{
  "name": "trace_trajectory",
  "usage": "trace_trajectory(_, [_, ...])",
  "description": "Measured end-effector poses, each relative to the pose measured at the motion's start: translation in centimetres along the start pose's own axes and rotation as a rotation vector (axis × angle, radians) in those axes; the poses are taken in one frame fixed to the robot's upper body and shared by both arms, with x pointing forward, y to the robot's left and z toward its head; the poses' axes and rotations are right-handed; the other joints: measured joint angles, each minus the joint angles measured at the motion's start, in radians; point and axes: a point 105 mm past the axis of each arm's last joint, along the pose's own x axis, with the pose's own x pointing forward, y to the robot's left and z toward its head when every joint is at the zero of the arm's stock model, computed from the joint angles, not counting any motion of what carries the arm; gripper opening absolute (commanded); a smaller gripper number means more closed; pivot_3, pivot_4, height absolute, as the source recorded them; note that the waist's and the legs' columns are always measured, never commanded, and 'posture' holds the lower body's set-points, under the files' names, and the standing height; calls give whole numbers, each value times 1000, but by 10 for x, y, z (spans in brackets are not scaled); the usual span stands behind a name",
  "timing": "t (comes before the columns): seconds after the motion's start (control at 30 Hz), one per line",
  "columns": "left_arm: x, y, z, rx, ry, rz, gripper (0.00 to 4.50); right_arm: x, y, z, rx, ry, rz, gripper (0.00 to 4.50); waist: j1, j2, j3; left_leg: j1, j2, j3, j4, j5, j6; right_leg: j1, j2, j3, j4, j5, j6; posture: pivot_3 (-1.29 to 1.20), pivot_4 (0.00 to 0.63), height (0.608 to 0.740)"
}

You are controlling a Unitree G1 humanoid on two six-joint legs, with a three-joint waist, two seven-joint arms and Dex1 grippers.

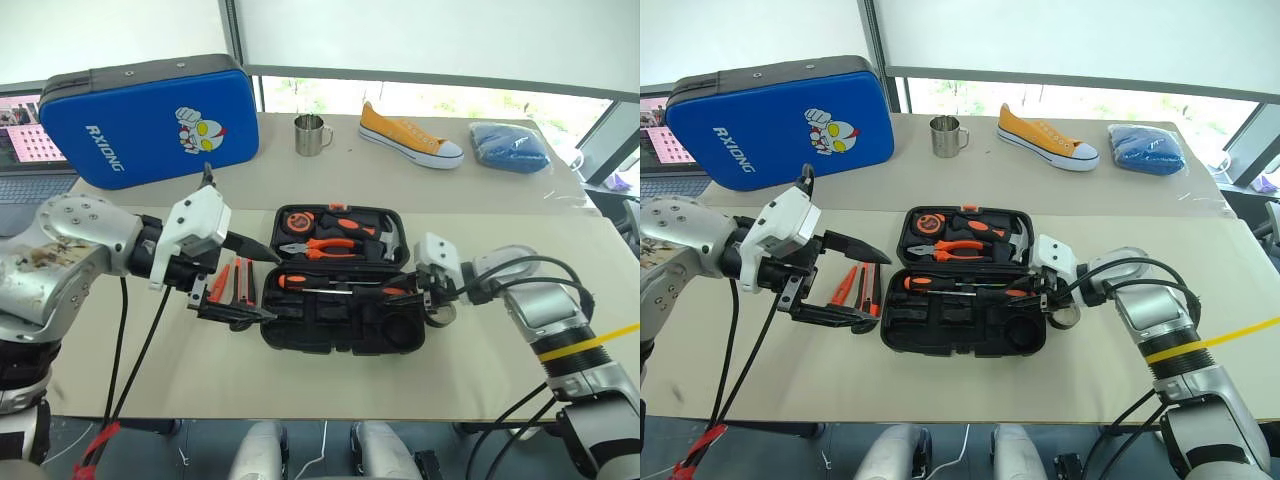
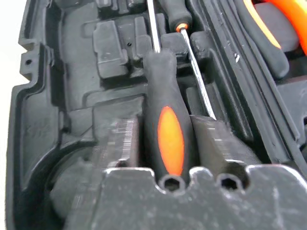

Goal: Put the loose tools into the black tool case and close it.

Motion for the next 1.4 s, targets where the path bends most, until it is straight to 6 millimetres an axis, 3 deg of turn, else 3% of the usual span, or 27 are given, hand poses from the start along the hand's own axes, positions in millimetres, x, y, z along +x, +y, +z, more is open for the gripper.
trace_trajectory(0.1, [1,1,-1,-9,1,-6,4500,-1,2,5,2,-10,10,4302,0,0,0,0,0,0,0,0,0,0,0,0,0,0,0,0,150,739])
trace_trajectory(0.27, [2,1,-1,-7,4,-12,4500,-8,1,28,-12,-79,-5,4407,-1,0,0,0,0,0,0,0,0,0,0,0,0,0,0,0,150,739])
trace_trajectory(0.4, [3,0,-1,-8,0,-14,4500,-3,-3,43,-20,-130,-26,3330,-1,0,0,0,0,0,0,0,0,0,0,0,0,0,0,0,150,739])
trace_trajectory(0.73, [4,0,-5,-3,4,-13,4500,19,3,34,-31,-84,-7,60,-1,0,0,0,0,0,0,0,0,0,0,0,0,0,0,0,150,739])
trace_trajectory(1.1, [3,0,-6,-8,12,-10,4500,29,0,25,-20,-59,-28,60,-2,0,0,0,0,0,-1,0,0,0,0,0,0,0,0,0,150,739])
trace_trajectory(1.4, [3,8,-9,-10,26,-7,4500,32,5,22,-179,31,49,60,-1,0,0,1,0,0,0,0,0,1,0,0,0,0,0,0,150,739])
